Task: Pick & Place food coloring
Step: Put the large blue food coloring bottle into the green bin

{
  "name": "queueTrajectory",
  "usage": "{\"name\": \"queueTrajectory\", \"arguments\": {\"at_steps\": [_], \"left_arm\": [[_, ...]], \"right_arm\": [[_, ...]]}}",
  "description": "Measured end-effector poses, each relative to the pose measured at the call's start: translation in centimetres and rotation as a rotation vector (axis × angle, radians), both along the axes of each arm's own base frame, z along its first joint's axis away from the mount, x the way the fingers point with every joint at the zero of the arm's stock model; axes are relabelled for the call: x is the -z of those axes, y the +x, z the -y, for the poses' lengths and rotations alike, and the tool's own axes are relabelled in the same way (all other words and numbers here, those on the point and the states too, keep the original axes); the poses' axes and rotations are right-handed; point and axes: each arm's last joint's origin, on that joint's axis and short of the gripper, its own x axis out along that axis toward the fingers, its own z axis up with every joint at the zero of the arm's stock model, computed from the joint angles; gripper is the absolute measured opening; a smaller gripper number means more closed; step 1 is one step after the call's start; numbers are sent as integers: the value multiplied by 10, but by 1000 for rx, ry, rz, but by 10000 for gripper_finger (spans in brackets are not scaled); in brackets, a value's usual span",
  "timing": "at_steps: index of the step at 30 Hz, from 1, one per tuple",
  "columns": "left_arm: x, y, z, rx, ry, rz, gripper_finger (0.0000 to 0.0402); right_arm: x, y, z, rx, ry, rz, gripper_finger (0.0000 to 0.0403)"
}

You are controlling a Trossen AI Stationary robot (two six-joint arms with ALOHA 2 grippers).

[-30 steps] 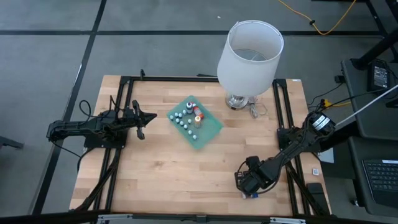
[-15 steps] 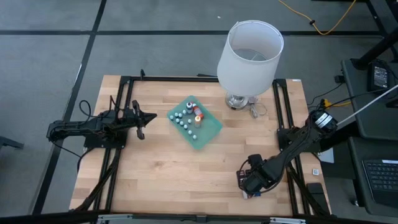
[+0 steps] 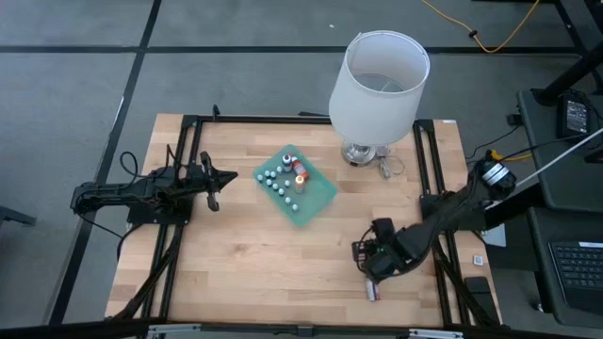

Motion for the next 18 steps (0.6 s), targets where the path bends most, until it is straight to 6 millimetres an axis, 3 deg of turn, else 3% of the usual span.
{"name": "queueTrajectory", "arguments": {"at_steps": [18], "left_arm": [[0, 0, 0, 0, 0, 1, 12]], "right_arm": [[-12, 32, 43, -70, -137, 111, 126]]}}
